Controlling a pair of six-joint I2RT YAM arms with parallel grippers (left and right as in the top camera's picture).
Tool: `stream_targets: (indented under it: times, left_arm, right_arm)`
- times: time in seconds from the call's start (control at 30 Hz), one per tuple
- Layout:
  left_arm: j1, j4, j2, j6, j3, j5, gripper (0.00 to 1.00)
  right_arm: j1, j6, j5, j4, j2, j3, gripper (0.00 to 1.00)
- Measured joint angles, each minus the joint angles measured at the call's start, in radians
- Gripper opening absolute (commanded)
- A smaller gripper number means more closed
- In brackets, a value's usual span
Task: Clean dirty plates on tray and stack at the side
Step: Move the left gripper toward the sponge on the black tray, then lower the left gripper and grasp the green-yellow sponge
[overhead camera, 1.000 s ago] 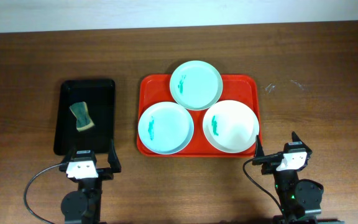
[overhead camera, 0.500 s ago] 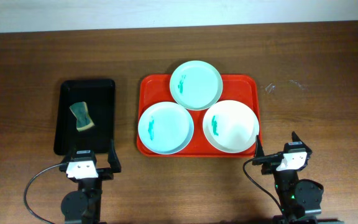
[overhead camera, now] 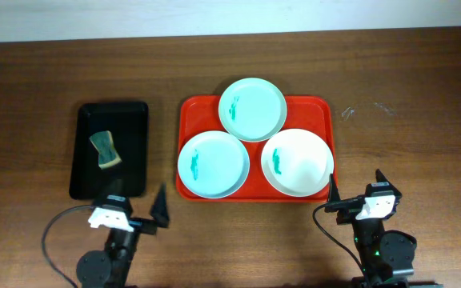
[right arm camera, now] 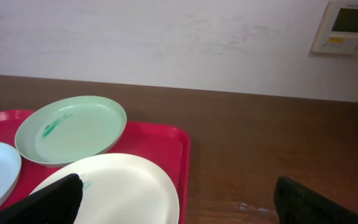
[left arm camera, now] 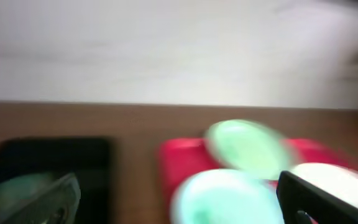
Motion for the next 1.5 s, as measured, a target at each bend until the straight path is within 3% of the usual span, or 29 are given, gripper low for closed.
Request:
stream_targets:
  times: [0.1,0.23,0.33,0.5,0.6,0.77,0.87,0.97,1.13,1.27,1.5]
  left_arm:
    - [0.000,0.154,0.000,-0.054,-0.002,0.183,0.99]
    - [0.000,0.379,0.001,-0.083,0.001,0.277,0.99]
    - [0.000,0.415,0.001,-0.091,0.016,0.268,0.99]
    - [0.000,0.404,0.062,-0.080,0.118,0.134,0.99]
    - [0.000,0.280,0.179,-0.050,0.249,0.074,0.99]
    - [0.000,-0.298,0.613,0.054,0.646,-0.020,0.99]
    - [0.000,-0.488,0.881,0.095,0.858,0.026,0.99]
    - [0.000,-0.578,1.043,0.095,0.986,-0.004,0.99]
    - [0.037,-0.706,1.278,-0.082,1.156,-0.275,0.99]
    - [0.103,-0.703,1.419,-0.195,1.172,-0.406,0.99]
    - [0.175,-0.610,1.659,-0.248,1.172,-0.471,0.99]
  right_arm:
    - [0.000,0.000,0.000,0.000,0.000,0.000,0.99]
    - [0.000,0.000,0.000,0.000,0.000,0.000,0.98]
    - [0.000,0.000,0.000,0.000,0.000,0.000,0.98]
    - [0.000,0.001,0.000,0.000,0.000,0.000,0.99]
    - [0.000,0.001,0.000,0.000,0.000,0.000,0.98]
    - [0.000,0.000,0.000,0.000,-0.001,0.000,0.98]
    - [0.000,0.000,0.000,0.000,-0.001,0.000,0.98]
    - [0.000,0.000,0.000,0.000,-0.001,0.000,0.98]
    - [0.000,0.000,0.000,0.000,-0.001,0.000,0.99]
    - [0.000,0.000,0.000,0.000,-0.001,0.000,0.98]
    - [0.000,0.000,0.000,0.000,-0.001,0.000,0.98]
